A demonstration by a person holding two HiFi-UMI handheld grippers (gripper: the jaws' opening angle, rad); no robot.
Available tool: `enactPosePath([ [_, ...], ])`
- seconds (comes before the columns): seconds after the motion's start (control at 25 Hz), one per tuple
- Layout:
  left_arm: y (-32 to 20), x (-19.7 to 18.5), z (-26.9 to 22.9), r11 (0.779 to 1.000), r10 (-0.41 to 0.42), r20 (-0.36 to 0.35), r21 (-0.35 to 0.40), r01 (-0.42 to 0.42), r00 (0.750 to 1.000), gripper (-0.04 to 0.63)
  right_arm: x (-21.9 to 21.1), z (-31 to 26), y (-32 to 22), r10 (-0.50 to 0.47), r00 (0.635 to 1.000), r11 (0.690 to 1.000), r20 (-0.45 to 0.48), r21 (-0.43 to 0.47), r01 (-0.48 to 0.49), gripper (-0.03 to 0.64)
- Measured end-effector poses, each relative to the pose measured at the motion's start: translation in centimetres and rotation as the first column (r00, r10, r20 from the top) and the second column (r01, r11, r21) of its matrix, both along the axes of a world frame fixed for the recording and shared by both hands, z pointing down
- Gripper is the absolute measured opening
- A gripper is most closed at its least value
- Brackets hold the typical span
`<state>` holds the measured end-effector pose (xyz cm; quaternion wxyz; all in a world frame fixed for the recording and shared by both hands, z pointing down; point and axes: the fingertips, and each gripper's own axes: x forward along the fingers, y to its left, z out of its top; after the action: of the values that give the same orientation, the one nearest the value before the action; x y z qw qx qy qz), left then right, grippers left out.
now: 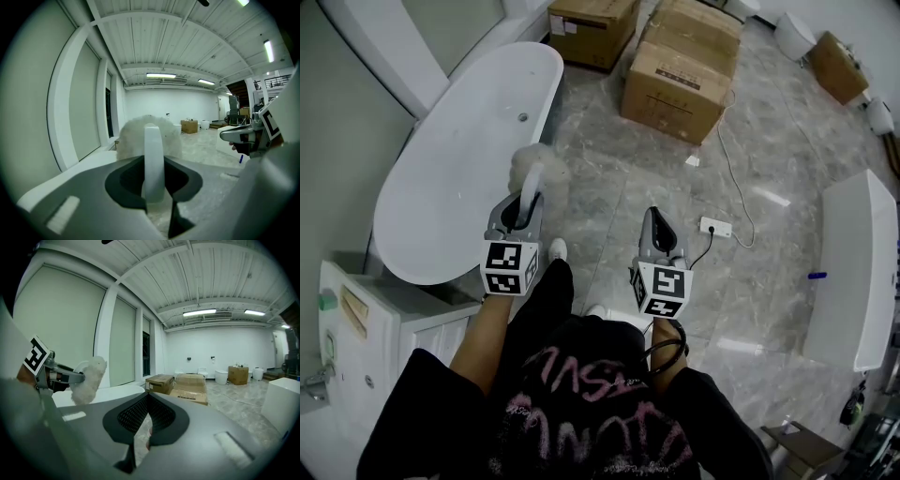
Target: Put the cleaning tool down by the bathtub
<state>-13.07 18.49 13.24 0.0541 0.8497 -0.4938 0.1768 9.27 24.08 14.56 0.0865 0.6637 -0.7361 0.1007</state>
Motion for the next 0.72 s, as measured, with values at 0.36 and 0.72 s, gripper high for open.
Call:
enactPosePath([
  [0.36,-7.3,0.6,3.4,0.997,0.031,-0.032,-0.076,-0.033,0.999,0.084,-1.4,2.2,-7.9,-0.006,1.000,0.998,-0.031,-0.056,0.005,0.014],
  [0.72,-14.9,-0.9,4.5,0.990,0.060,-0.061,-0.126,-0.067,0.996,0.084,-5.3,1.7,-17.0,-0.029,0.998,0.996,-0.058,-0.085,0.024,0.014],
])
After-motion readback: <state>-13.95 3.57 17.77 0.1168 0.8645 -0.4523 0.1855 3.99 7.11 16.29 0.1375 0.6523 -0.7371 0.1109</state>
